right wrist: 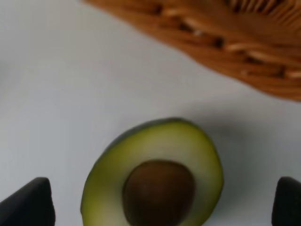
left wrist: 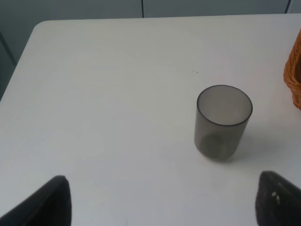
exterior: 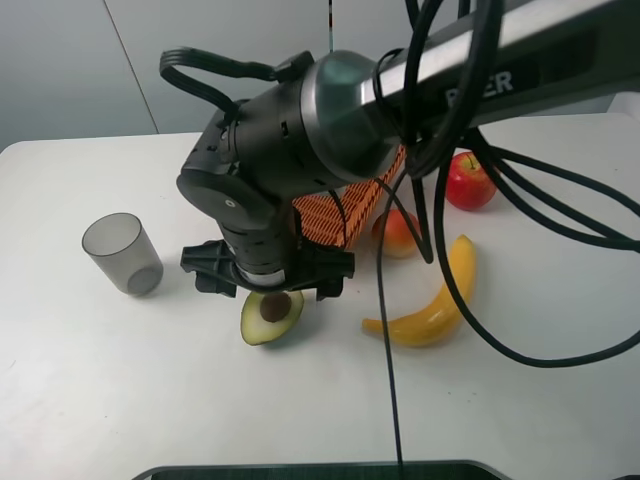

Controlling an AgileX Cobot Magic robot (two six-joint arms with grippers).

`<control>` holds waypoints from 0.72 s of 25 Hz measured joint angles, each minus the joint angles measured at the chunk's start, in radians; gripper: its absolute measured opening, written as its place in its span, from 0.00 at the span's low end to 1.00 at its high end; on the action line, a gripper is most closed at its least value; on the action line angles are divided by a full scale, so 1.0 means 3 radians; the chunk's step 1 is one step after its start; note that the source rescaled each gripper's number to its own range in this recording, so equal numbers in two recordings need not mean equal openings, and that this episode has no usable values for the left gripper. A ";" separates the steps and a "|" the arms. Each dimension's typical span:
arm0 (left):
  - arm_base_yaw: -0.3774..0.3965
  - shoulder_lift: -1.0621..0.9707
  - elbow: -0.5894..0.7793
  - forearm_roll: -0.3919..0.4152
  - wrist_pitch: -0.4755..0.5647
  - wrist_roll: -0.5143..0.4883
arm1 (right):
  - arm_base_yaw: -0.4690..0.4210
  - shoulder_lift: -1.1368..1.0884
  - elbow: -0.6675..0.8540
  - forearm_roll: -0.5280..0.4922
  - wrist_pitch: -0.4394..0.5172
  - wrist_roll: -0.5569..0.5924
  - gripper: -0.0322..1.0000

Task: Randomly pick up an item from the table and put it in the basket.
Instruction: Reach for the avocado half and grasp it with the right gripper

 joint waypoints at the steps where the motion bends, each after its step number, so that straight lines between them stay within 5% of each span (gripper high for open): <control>1: 0.0000 0.0000 0.0000 0.0000 0.0000 0.0000 | 0.0000 0.0006 0.0000 -0.0058 0.0000 0.0062 1.00; 18: 0.0000 0.0000 0.0000 0.0000 0.0000 0.0000 | 0.0000 0.0301 -0.0006 -0.0220 -0.0048 0.0480 1.00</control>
